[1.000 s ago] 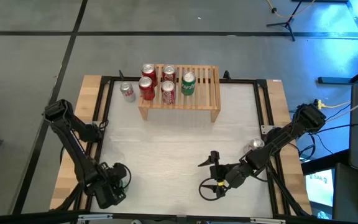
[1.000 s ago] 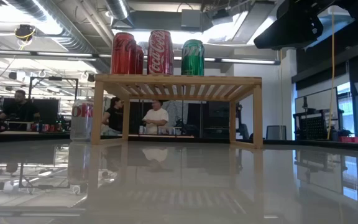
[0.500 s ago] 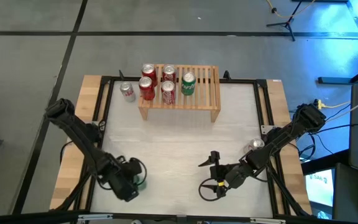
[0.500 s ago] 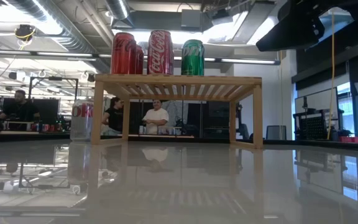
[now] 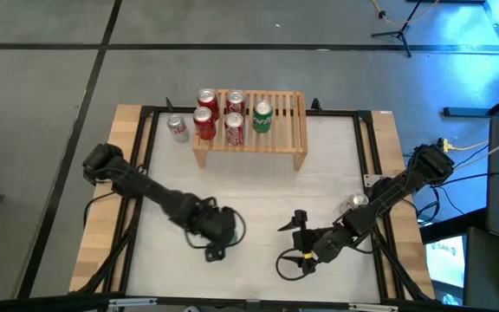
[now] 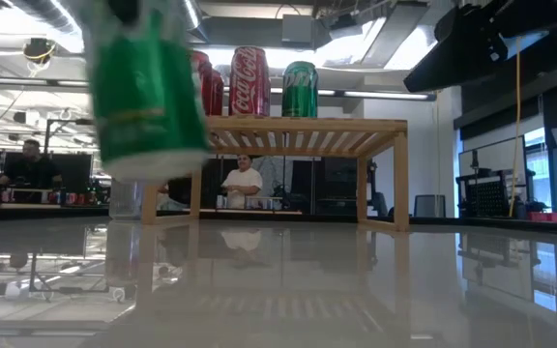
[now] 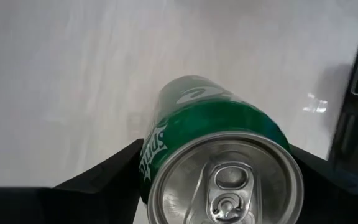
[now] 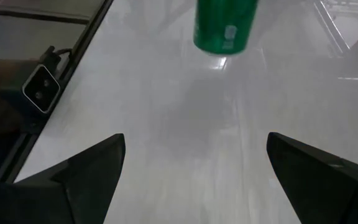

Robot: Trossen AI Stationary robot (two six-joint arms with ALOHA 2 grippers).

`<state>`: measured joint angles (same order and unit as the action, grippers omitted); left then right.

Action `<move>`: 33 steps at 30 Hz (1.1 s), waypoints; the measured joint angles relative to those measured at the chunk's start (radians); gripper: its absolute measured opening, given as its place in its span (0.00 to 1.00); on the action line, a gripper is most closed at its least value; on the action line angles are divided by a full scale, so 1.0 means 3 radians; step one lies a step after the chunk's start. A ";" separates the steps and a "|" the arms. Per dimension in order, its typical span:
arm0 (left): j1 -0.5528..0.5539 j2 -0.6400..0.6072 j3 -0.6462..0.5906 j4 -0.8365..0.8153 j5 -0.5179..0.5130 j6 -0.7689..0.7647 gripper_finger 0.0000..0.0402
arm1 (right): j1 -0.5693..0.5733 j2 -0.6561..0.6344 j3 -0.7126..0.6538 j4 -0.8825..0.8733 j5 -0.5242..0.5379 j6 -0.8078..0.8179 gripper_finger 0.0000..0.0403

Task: Place canned beverage on shelf
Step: Put the green soda can on the shelf aligned with the other green soda can

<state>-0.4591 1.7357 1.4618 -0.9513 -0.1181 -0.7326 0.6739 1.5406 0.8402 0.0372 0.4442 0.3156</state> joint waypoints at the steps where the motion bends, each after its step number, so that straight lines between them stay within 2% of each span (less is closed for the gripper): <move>1: 0.0061 0.0056 0.0039 -0.0007 0.0035 0.0105 0.71 | 0.0000 0.0000 0.0000 -0.0025 0.0000 0.0001 0.96; 7: 0.0370 0.0346 0.0105 -0.0005 0.0250 0.0477 0.71 | 0.0003 0.0000 0.0000 -0.0151 -0.0030 0.0161 0.96; 14: 0.0459 0.0451 0.0105 0.0066 0.0278 0.0655 0.75 | 0.0003 0.0000 0.0000 -0.0155 -0.0069 0.0256 0.96; 21: 0.0430 0.0448 0.0111 0.0088 0.0280 0.0655 0.84 | 0.0002 0.0000 0.0000 -0.0134 -0.0065 0.0257 0.96; 33: 0.0460 0.0358 0.0111 0.0057 0.0301 0.0529 0.84 | 0.0000 0.0000 0.0000 -0.0132 -0.0062 0.0256 0.96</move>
<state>-0.3212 1.8431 1.4952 -0.9343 -0.0276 -0.5738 0.6739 1.5406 0.8402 -0.0025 0.4255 0.3923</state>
